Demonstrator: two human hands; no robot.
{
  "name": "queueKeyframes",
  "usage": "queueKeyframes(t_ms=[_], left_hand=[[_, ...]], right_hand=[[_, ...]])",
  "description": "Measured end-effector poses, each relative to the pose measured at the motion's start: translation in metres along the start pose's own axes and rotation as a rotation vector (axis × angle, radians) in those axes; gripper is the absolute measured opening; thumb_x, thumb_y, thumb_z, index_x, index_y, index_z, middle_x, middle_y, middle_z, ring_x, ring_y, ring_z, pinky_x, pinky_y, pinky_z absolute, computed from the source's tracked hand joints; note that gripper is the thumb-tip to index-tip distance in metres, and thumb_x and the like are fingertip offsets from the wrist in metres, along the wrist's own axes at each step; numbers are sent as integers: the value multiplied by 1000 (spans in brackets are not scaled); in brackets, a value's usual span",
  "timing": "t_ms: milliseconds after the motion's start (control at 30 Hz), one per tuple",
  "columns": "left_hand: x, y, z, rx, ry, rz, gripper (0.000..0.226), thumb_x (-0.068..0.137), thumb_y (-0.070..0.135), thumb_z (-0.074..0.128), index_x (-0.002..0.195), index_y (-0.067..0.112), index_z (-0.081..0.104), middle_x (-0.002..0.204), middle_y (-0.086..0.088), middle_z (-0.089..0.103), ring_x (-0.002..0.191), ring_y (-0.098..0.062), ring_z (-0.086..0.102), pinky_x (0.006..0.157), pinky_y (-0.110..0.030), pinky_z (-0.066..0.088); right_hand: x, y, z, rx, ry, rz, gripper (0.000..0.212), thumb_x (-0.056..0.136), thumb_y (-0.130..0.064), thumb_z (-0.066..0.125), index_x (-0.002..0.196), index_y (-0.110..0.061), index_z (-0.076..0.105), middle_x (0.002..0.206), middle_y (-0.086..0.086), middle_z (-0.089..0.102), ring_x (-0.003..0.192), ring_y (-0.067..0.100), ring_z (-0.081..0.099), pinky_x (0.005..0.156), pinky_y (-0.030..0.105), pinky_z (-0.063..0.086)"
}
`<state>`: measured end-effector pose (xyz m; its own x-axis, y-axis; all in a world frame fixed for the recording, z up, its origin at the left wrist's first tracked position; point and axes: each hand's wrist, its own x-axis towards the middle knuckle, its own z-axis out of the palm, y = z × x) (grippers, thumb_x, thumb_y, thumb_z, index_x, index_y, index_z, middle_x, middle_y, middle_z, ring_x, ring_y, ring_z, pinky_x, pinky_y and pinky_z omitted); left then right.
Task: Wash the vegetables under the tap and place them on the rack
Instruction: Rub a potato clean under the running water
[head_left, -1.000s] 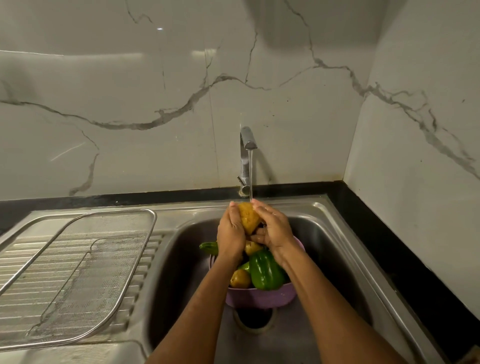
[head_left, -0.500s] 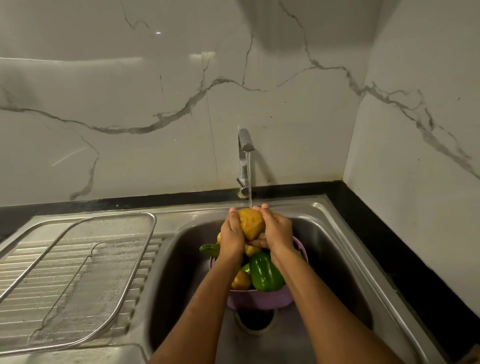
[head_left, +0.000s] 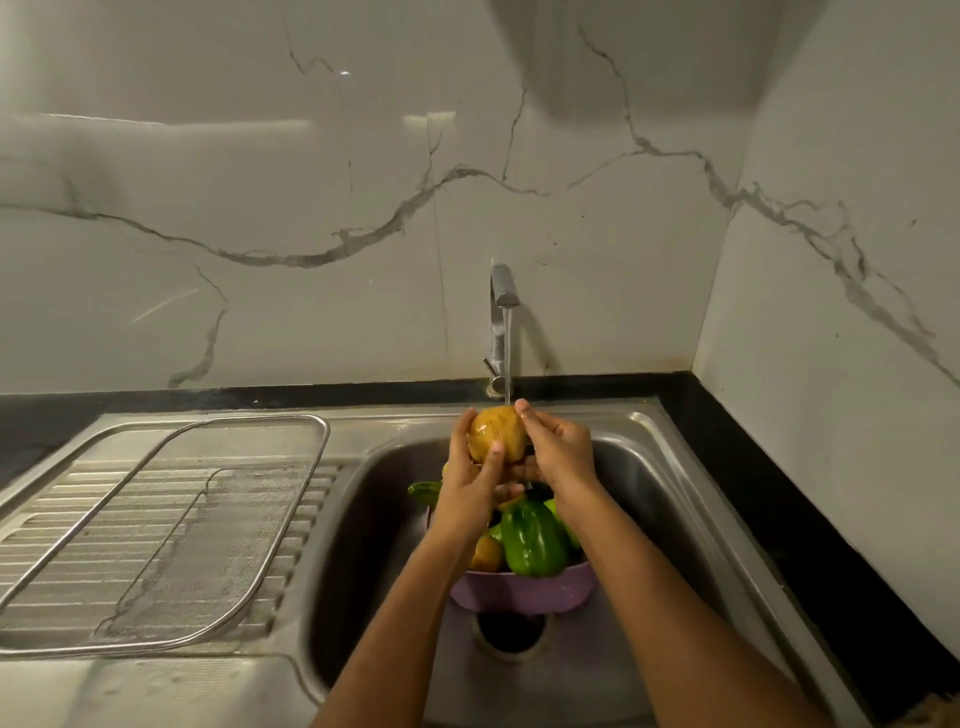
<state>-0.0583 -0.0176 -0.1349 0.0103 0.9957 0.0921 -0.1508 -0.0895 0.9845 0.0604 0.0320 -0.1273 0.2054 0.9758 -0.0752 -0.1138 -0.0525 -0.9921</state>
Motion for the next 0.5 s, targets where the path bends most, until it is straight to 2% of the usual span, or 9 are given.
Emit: queueKeyframes(t_ms=[67,133,233,300,333,400,433,500], left_hand=[[2,-11,0,54,74,-5,51,107,26,51,153,40,35,136,-4,56,107,-20,72,89,-41,62],[10,-17,-2,79,126,-55,48,108,33,47,154,42,34,146,-6,51,118,-21,65,98,-48,58],[21,-17,-5,74,103,-102,45,110,39,37,155,40,33,149,-9,48,124,-23,59,105,-50,54],[26,-18,-5,18,74,-124,43,112,38,34,155,38,35,146,-11,51,122,-24,61,103,-48,55],[28,-20,-4,-6,66,-139,44,112,38,33,156,37,34,145,-13,52,119,-24,63,99,-46,58],[31,-24,0,-38,53,-164,44,113,37,31,157,34,34,140,-19,55,100,-21,67,78,-34,62],[33,-24,2,-42,50,-164,44,113,36,30,156,32,35,135,-22,58,87,-18,67,67,-28,60],[36,-26,4,-47,40,-152,42,114,33,28,154,28,37,118,-22,63,68,-13,63,56,-24,54]], right_hand=[[-2,11,5,-64,61,-17,37,92,-53,70,111,-22,72,94,5,77,81,24,76,76,40,66],[-2,22,7,-135,76,-89,38,93,-51,70,116,-20,71,100,2,76,92,22,74,81,37,65],[-3,26,8,-96,-24,-132,29,96,-37,70,121,-23,63,115,-1,67,105,19,67,89,42,62],[-3,25,7,-45,-80,-120,33,97,-34,70,126,-27,56,121,1,63,105,18,65,86,41,63],[-4,24,7,-59,-94,-137,34,98,-33,69,128,-28,55,121,0,62,103,15,64,81,35,64],[-2,27,5,-94,-76,-184,32,99,-32,67,129,-30,56,118,-7,60,98,7,62,68,18,58],[1,28,4,-99,-33,-205,33,100,-31,67,132,-28,58,117,-7,60,95,5,61,63,14,54],[5,30,3,-97,86,-234,34,99,-33,67,130,-20,65,117,-4,64,92,6,62,61,12,53]])
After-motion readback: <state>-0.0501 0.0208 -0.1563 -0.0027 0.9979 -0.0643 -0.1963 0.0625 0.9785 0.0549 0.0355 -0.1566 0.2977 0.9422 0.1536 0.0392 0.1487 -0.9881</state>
